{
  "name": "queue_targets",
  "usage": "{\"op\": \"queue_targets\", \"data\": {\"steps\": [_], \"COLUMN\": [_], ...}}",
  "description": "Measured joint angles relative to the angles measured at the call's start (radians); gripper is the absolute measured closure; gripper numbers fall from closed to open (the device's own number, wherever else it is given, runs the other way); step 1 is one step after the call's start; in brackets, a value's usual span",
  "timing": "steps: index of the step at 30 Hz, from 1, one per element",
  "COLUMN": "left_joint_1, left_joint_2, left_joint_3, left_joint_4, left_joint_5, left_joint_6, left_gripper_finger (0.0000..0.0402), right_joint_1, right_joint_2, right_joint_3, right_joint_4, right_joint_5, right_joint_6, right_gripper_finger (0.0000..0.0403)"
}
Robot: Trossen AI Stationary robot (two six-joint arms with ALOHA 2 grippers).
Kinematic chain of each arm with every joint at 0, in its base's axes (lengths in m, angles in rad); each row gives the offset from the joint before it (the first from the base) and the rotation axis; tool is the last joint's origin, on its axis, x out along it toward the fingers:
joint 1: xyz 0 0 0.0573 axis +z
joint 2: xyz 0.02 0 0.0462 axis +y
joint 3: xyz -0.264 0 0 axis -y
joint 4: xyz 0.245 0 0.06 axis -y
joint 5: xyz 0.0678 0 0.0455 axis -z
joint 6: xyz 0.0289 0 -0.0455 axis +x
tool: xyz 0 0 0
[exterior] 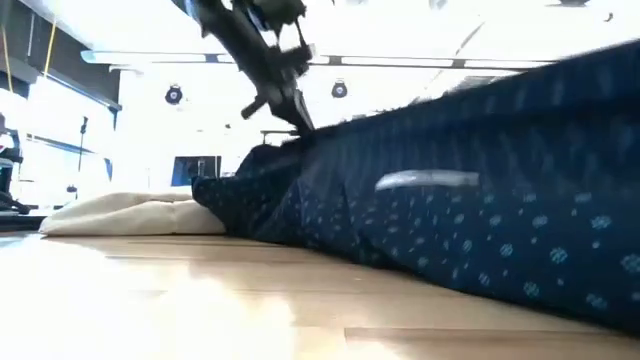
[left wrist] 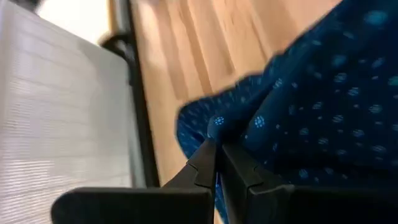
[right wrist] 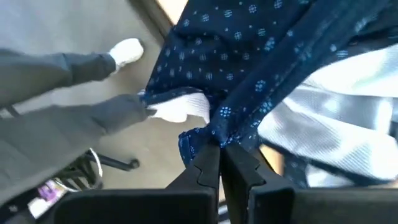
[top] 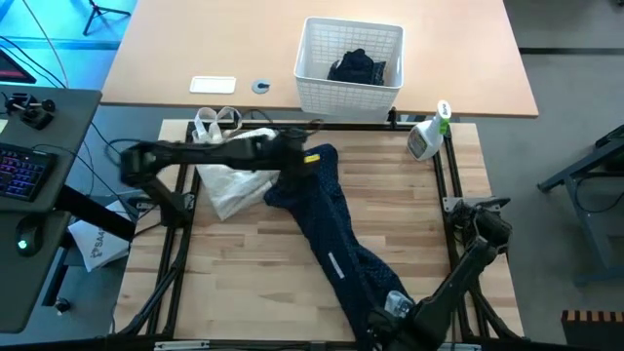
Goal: Fold Laundry from Bin
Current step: Fold the blue polo shirt
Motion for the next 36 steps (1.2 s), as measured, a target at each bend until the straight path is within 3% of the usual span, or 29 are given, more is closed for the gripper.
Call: {"op": "queue_targets", "data": {"steps": [6, 13, 17, 21, 27, 31, 36], "left_joint_1": [0.030, 0.045, 0.077, 0.107, 0.094, 0.063, 0.080], "left_joint_2": [0.180, 0.185, 0.175, 0.176, 0.174, 0.181, 0.265], "left_joint_3": [0.000, 0.130, 0.187, 0.221, 0.216, 0.162, 0.105], "left_joint_4": [0.015, -0.189, -0.240, -0.378, -0.456, -0.384, -0.385], "left_joint_5": [0.000, 0.020, 0.018, 0.061, 0.335, 0.357, 0.318], "left_joint_6": [-0.001, -0.176, -0.222, -0.292, -0.450, -0.542, -0.556], "left_gripper_finger": [0.0381, 0.0314, 0.0292, 0.0290, 0.0291, 0.0291, 0.0296], "right_joint_1": [-0.002, -0.001, -0.001, 0.001, 0.003, -0.004, -0.034], "right_joint_2": [0.000, -0.019, -0.093, -0.164, -0.289, -0.351, -0.325], "right_joint_3": [-0.122, -0.117, -0.136, -0.256, -0.410, -0.466, -0.631], "right_joint_4": [0.069, -0.086, -0.167, -0.211, 0.015, 0.286, 0.575], "right_joint_5": [-0.047, -0.052, 0.015, -0.037, -0.045, 0.164, 0.150], "right_joint_6": [0.120, 0.115, 0.127, 0.267, 0.349, 0.311, 0.310], "right_gripper_finger": [0.0402, 0.0395, 0.0356, 0.0306, 0.0252, 0.0248, 0.0272]}}
